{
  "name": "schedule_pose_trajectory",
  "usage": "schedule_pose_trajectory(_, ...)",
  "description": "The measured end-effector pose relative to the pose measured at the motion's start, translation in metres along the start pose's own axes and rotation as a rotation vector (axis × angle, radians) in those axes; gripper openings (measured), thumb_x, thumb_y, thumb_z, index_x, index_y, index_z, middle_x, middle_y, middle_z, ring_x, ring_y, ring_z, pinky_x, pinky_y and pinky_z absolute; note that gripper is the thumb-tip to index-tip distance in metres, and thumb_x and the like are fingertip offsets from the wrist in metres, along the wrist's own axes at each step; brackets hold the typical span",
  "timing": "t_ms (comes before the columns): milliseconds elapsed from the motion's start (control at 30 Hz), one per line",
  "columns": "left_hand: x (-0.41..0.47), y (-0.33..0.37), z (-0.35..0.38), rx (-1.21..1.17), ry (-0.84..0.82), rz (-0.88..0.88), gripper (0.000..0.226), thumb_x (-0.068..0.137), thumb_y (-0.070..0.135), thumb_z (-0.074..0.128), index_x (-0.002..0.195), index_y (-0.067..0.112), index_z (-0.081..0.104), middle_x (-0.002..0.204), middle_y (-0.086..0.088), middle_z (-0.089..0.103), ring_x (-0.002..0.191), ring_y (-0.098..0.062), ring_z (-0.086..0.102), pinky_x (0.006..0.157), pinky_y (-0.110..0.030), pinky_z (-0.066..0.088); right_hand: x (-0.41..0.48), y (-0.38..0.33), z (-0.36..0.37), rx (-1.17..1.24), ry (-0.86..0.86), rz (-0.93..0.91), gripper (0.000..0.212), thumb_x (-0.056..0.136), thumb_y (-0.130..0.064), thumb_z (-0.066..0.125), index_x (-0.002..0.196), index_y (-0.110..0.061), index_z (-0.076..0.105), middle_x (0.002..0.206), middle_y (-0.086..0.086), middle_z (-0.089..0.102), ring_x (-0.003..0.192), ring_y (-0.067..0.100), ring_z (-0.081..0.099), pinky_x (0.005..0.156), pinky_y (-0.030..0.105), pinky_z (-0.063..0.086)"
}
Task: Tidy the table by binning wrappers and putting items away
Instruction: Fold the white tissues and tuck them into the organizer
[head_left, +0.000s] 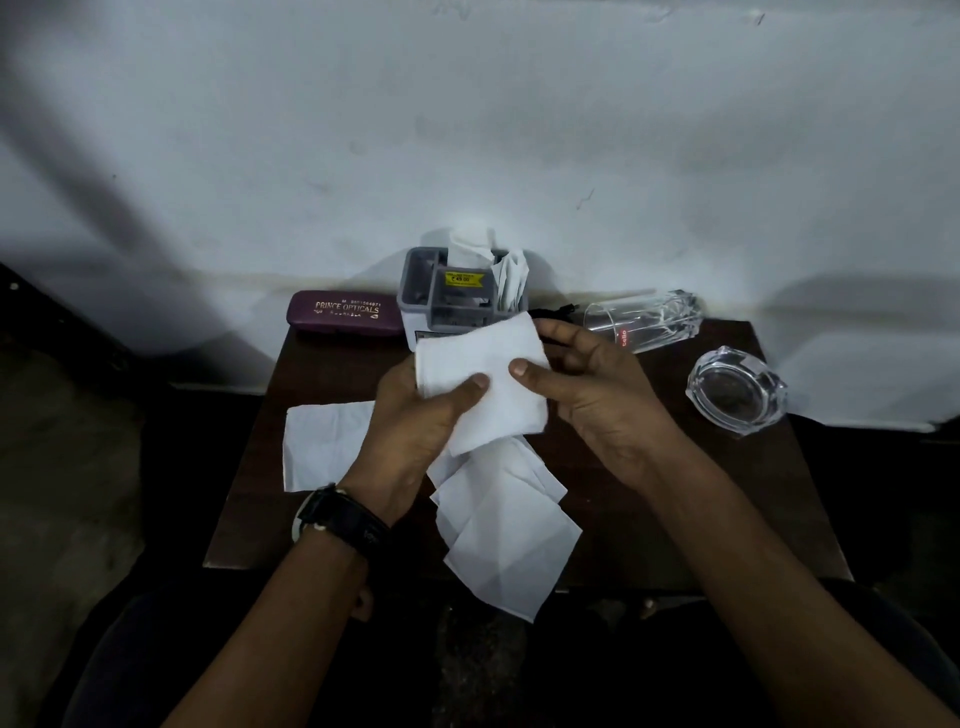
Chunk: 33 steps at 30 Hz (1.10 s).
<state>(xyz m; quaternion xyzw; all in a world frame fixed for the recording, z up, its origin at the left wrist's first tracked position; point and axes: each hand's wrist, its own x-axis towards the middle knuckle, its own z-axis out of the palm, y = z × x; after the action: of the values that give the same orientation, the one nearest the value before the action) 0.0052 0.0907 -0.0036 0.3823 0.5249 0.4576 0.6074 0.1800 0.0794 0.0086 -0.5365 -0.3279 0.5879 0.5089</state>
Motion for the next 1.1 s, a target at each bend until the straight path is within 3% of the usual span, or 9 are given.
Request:
schedule_pose_trajectory(133,0.008,0.021,-0.020,-0.209,0.275,0.115,0.033,0.088,-0.001,0.074,0.119,0.011,0.071,0.115,-0.006,0.078,0.107,-0.024,0.074,0.097,-0.046,0.058,0.011,0.010,-0.009,-0.478,0.166,-0.121,0.040,0.087,-0.022,0.080,0.125,-0.019,0.067,0.110,-0.002,0.074,0.104,0.008,0.069,0.096,0.031,0.057)
schedule_pose_trajectory(267,0.006,0.037,-0.050,-0.274,0.435,0.156,0.036,0.090,0.003,0.073,0.126,0.006,0.068,0.111,-0.003,0.078,0.098,-0.018,0.077,0.085,-0.037,0.063,0.019,0.032,0.007,-0.876,0.022,-0.191,0.037,0.088,-0.033,0.078,0.121,-0.018,0.071,0.116,-0.005,0.070,0.104,0.007,0.065,0.100,0.028,0.052)
schedule_pose_trajectory(367,0.000,0.037,-0.061,-0.244,0.427,0.122,0.035,0.092,0.004,0.072,0.127,0.006,0.068,0.109,-0.003,0.078,0.091,-0.015,0.078,0.075,-0.032,0.064,0.029,0.046,0.030,-1.132,-0.024,-0.193,0.051,0.088,-0.050,0.072,0.128,-0.020,0.066,0.129,0.006,0.059,0.116,0.021,0.057,0.100,0.036,0.049)
schedule_pose_trajectory(433,-0.004,0.037,-0.066,-0.208,0.400,0.103,0.035,0.092,0.003,0.071,0.127,0.007,0.068,0.108,-0.002,0.078,0.091,-0.015,0.078,0.076,-0.034,0.064,0.032,0.049,0.045,-1.253,-0.049,-0.199,0.061,0.086,-0.059,0.069,0.137,-0.026,0.059,0.139,0.006,0.048,0.128,0.029,0.045,0.107,0.044,0.042)
schedule_pose_trajectory(567,-0.006,0.036,-0.079,-0.164,0.385,0.078,0.030,0.091,0.004,0.073,0.121,0.008,0.071,0.107,-0.002,0.079,0.094,-0.018,0.078,0.081,-0.038,0.064,0.029,0.058,0.074,-1.588,-0.269,-0.462,0.050,0.087,-0.056,0.067,0.132,-0.033,0.064,0.133,-0.001,0.049,0.129,0.026,0.041,0.101,0.043,0.036)
schedule_pose_trajectory(767,-0.013,0.033,-0.102,-0.146,0.358,0.034,0.029,0.090,0.005,0.074,0.119,0.008,0.072,0.110,-0.005,0.079,0.099,-0.023,0.077,0.082,-0.038,0.062,0.037,0.062,0.078,-1.472,-0.177,-0.407,0.016,0.092,-0.025,0.066,0.101,-0.026,0.079,0.111,0.002,0.066,0.108,0.027,0.062,0.089,0.041,0.051)
schedule_pose_trajectory(833,-0.016,0.032,-0.107,-0.155,0.349,0.020,0.028,0.090,0.004,0.074,0.118,0.006,0.072,0.110,-0.007,0.079,0.100,-0.026,0.077,0.085,-0.041,0.062,0.035,0.057,0.077,-1.300,-0.066,-0.406,0.013,0.091,-0.022,0.067,0.096,-0.024,0.080,0.104,0.000,0.071,0.100,0.021,0.065,0.087,0.037,0.053)
schedule_pose_trajectory(967,-0.020,0.030,-0.117,-0.160,0.370,-0.010,0.024,0.090,0.004,0.073,0.114,0.010,0.072,0.105,-0.003,0.080,0.096,-0.022,0.077,0.081,-0.038,0.062,0.012,0.031,0.098,-0.678,0.211,-0.367,0.010,0.095,-0.029,0.069,0.099,-0.026,0.077,0.095,-0.014,0.075,0.093,-0.001,0.068,0.089,0.028,0.056)
schedule_pose_trajectory(1100,-0.023,0.030,-0.121,-0.199,0.327,-0.044,0.021,0.093,0.006,0.070,0.114,0.008,0.072,0.103,-0.007,0.080,0.093,-0.023,0.078,0.072,-0.033,0.061,-0.018,0.022,0.147,-0.491,0.141,-0.554,0.009,0.095,-0.025,0.070,0.100,-0.022,0.077,0.104,-0.015,0.076,0.100,0.003,0.071,0.093,0.027,0.056)
